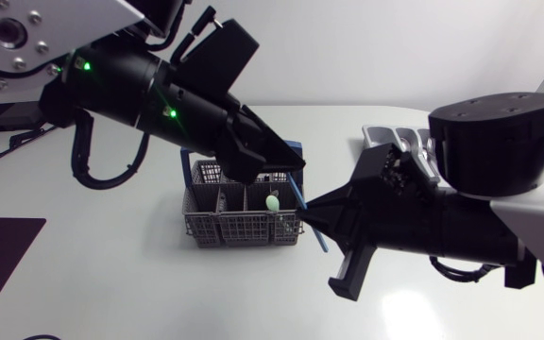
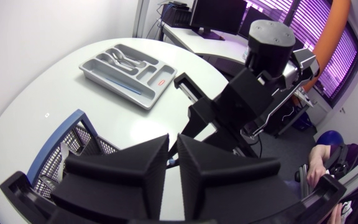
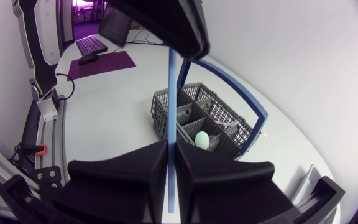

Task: Unload the cutlery basket into the drawer organizer.

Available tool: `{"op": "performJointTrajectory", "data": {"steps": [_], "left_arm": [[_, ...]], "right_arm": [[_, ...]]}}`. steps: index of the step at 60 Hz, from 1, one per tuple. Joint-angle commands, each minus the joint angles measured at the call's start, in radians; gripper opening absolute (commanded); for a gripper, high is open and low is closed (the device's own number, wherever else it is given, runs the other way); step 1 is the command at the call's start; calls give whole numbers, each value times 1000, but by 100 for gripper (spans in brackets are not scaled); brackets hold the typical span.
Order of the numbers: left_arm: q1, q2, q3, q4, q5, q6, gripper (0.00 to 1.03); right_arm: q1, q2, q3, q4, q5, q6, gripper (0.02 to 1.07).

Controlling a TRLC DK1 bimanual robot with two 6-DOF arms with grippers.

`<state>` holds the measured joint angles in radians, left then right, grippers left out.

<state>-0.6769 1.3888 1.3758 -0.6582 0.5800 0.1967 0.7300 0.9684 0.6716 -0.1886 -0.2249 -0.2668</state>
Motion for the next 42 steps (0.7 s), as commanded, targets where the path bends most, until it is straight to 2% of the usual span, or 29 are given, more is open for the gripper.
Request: {"op": "performJointTrajectory", "data": {"steps": [1, 6, 13, 22, 29, 40, 42], "left_arm": [[13, 12, 63, 26, 17, -43, 43], [36, 10, 92, 60, 17, -72, 58], [86, 9, 121, 114, 4, -112, 66], [157, -1, 128, 138, -69, -115, 66], [185, -16, 86, 140, -132, -94, 65], [131, -65, -50, 160, -293, -39, 65], [119, -71, -77, 161, -324, -34, 62]], "right_arm": [[-12, 12, -41, -11, -8, -14, 8], [-21, 3, -56, -25, -10, -17, 8], [-66, -22, -73, -48, -14, -25, 8], [-182, -66, -89, -86, -34, -46, 9], [-343, -65, -87, -91, -65, -60, 9], [-604, 49, -47, -46, -113, -68, 9], [-653, 90, -29, -25, -114, -64, 9]]}}
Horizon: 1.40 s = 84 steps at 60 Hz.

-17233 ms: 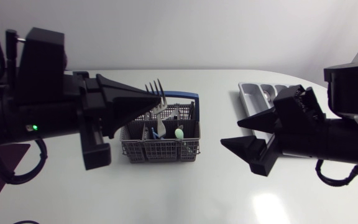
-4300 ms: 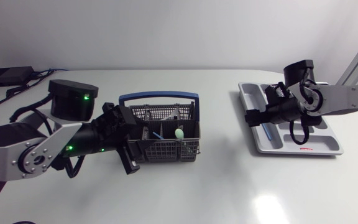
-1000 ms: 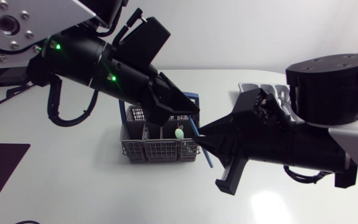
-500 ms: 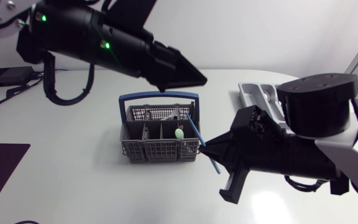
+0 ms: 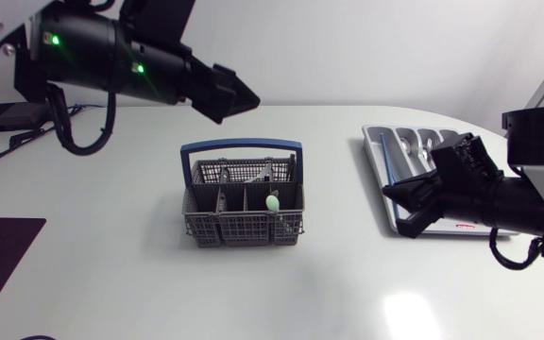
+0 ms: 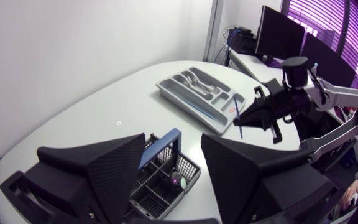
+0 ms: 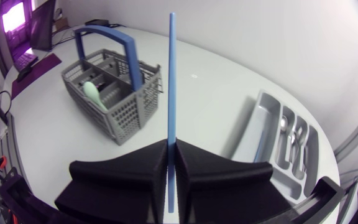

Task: Unload the cutlery basket into the drawer organizer.

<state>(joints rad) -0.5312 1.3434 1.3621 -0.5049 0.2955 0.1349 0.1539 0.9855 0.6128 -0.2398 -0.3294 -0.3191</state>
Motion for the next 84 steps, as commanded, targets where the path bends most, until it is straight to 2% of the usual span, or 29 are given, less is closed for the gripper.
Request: {"op": "performJointTrajectory", "data": {"steps": [1, 10, 18, 34, 39, 55, 59, 74, 80, 84], "left_arm": [[-33, -29, -72, 9, -52, 29, 61], [-101, -32, -149, 37, -164, 38, 60], [-144, -24, -193, 52, -213, 35, 60], [-151, 19, -241, 82, -228, 26, 59], [-156, 34, -248, 86, -231, 23, 59], [-165, 89, -265, 100, -229, 19, 55], [-167, 102, -271, 109, -229, 17, 52], [-176, 168, -268, 138, -229, 2, 51], [-176, 192, -258, 140, -228, -1, 47], [-173, 207, -250, 143, -226, -4, 47]], "right_arm": [[-99, 91, 38, 34, -10, -11, 9], [-209, 259, 113, 85, -7, 23, 9], [-261, 418, 189, 111, 6, 51, 9], [-284, 673, 335, 114, 72, 126, 9], [-281, 729, 366, 135, 113, 152, 9], [-280, 864, 439, 128, 147, 183, 13], [-280, 871, 443, 128, 150, 183, 25], [-281, 843, 424, 122, 150, 193, 89], [-281, 803, 397, 122, 150, 196, 101], [-281, 779, 380, 122, 150, 195, 102]]}}
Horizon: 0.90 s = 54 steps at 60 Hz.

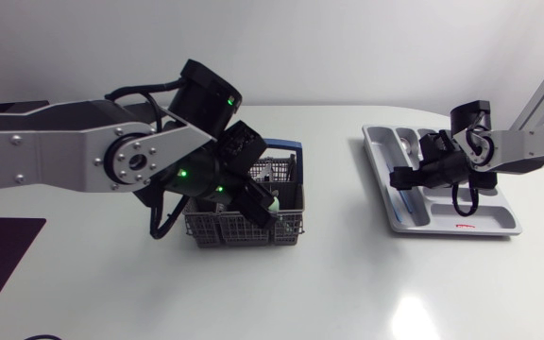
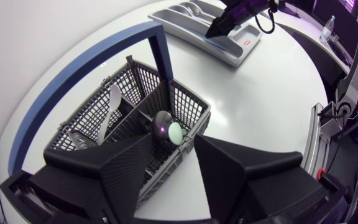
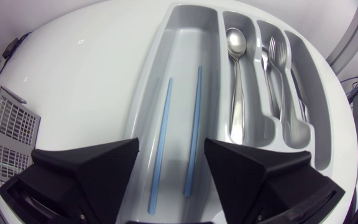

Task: Unload the cutlery basket into the drawer organizer.

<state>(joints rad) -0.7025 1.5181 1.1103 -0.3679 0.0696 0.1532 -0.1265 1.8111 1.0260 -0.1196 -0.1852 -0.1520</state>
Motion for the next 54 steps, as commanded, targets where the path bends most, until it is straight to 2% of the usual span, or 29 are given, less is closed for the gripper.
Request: {"op": "performJointTrajectory", "data": {"steps": [1, 9, 25, 34, 54], "left_arm": [[0, 39, 3, 6, 1, -23, 47], [11, 68, 19, 7, 12, -30, 47], [61, 106, 68, 0, 136, -73, 41], [97, 129, 100, -17, 208, -96, 34], [84, 142, 108, -49, 266, -96, 24]], "right_arm": [[-1, -52, -37, 0, 4, 28, 102], [-2, -104, -70, -8, -3, 25, 102], [-2, -190, -118, -28, -28, 23, 102], [-1, -213, -130, -32, -30, 22, 102], [1, -220, -138, -35, -30, 15, 102]]}}
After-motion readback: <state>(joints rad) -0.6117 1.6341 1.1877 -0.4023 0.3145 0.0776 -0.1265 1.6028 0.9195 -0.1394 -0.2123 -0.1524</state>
